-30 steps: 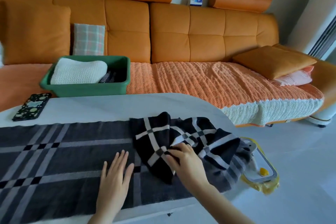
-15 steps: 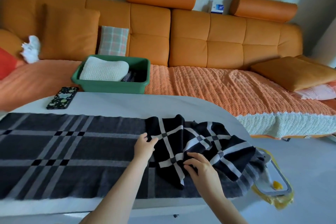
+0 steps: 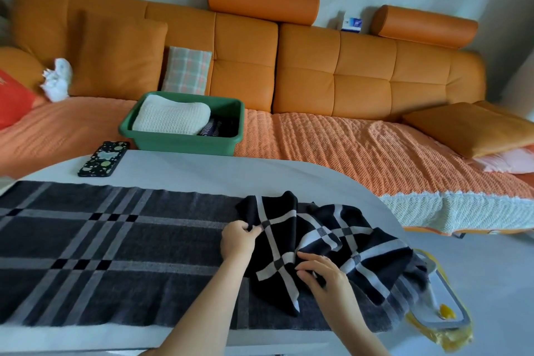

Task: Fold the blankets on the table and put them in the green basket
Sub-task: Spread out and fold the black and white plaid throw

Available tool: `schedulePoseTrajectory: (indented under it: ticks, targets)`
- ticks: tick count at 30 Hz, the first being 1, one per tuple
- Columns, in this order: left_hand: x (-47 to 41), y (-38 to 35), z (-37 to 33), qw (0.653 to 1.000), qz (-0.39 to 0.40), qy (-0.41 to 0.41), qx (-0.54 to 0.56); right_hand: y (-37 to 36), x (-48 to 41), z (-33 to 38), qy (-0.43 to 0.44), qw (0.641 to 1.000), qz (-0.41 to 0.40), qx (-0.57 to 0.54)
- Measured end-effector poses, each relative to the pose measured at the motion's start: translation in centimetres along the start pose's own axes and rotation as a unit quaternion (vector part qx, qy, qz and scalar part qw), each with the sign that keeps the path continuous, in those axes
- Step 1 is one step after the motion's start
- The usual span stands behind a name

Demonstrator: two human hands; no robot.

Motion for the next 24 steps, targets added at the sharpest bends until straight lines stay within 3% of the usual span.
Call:
schedulePoseTrajectory:
  ticks: [2, 5, 10, 13, 15, 18, 21, 24]
  targets:
    - [-0.2, 0.0, -0.5, 0.998, -0.051, -0.020, 0.008, 0.1, 0.1, -0.2, -0.001, 1.000, 0.006, 0.010]
    - [-0.3, 1.3, -1.7, 0.976, -0.067, 0.000, 0.206, 0.5, -0.2, 0.0, 0.013, 0.999, -0.005, 0.029]
    - [0.7, 6.9, -2.7, 0.858, -0.039, 0.024, 0.511, -0.2, -2.1, 2.4, 0.072, 0.997, -0.006, 0.032]
    - [3.3, 11.1, -1.0, 0.818, -0.077, -0.006, 0.570, -1.9, -2.9, 4.4, 0.104, 0.994, 0.020, 0.032]
    - [4.3, 12.4, 2.2, 0.824, -0.089, 0.002, 0.560, -3.6, -3.1, 5.1, 0.101, 0.990, 0.083, 0.047]
    - [4.4, 12.5, 7.8, 0.856, -0.083, 0.086, 0.503, -5.8, -3.4, 5.4, 0.085, 0.981, 0.157, 0.071]
    - [4.2, 12.4, 10.4, 0.879, -0.064, 0.131, 0.455, -6.4, -4.9, 6.6, 0.087, 0.984, 0.136, 0.077]
    - [4.2, 12.5, 9.7, 0.913, -0.069, 0.096, 0.391, -7.1, -7.7, 8.8, 0.083, 0.983, 0.144, 0.072]
Point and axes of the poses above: each hand's wrist, its own x-axis away from the middle knuckle, its own y-axis out of the back of the hand, z = x × y, the point moved 3 cm from there along -x, towards the middle knuckle, and after that the axes turned 5 degrees about -x, right-handed, at the moved point
